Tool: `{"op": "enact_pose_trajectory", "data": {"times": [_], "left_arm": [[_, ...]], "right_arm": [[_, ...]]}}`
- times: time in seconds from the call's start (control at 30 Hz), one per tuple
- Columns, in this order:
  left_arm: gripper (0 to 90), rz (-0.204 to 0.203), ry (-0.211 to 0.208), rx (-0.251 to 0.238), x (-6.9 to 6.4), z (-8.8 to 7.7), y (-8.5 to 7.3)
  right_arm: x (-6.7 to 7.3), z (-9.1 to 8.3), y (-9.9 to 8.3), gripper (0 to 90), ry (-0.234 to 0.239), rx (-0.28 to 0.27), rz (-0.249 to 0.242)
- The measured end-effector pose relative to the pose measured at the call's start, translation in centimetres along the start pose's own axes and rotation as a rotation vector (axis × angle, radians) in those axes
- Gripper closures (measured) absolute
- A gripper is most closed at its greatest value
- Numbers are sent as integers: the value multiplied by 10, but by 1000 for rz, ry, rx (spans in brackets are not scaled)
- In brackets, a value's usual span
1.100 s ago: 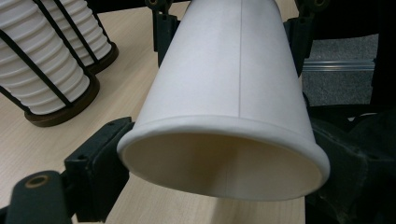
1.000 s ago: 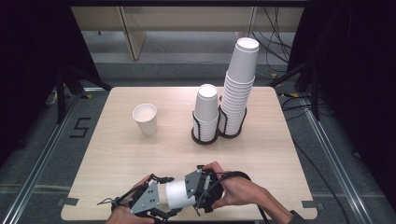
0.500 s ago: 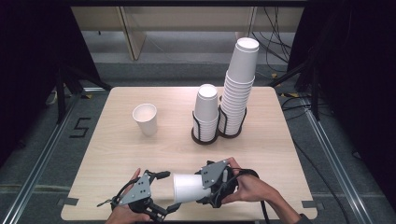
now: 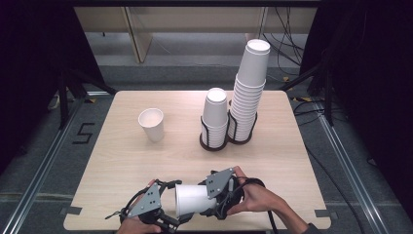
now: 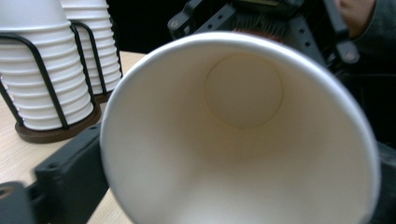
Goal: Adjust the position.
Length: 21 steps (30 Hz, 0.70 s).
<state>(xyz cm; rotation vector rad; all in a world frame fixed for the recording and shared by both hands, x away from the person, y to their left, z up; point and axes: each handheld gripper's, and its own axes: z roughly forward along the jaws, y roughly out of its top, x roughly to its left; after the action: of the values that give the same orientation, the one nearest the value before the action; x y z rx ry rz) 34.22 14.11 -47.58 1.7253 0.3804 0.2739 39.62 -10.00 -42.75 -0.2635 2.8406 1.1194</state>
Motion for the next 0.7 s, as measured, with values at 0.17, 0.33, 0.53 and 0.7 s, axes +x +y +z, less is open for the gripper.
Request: {"op": "enact_pose_trajectory", "data": {"times": [0.17, 0.33, 0.53, 0.7], "left_arm": [[75, 8, -22, -1, 2, -5, 6], [99, 24, -8, 29, 0, -6, 9], [99, 22, 29, 82, 1, -6, 9], [99, 12, 39, 96, 1, -5, 9]], "right_arm": [[0, -1, -2, 232, 15, -3, 46], [-1, 0, -6, 206, 4, 9, 81], [3, -1, -3, 190, -66, 88, 80], [9, 1, 0, 194, -98, 136, 72]]}}
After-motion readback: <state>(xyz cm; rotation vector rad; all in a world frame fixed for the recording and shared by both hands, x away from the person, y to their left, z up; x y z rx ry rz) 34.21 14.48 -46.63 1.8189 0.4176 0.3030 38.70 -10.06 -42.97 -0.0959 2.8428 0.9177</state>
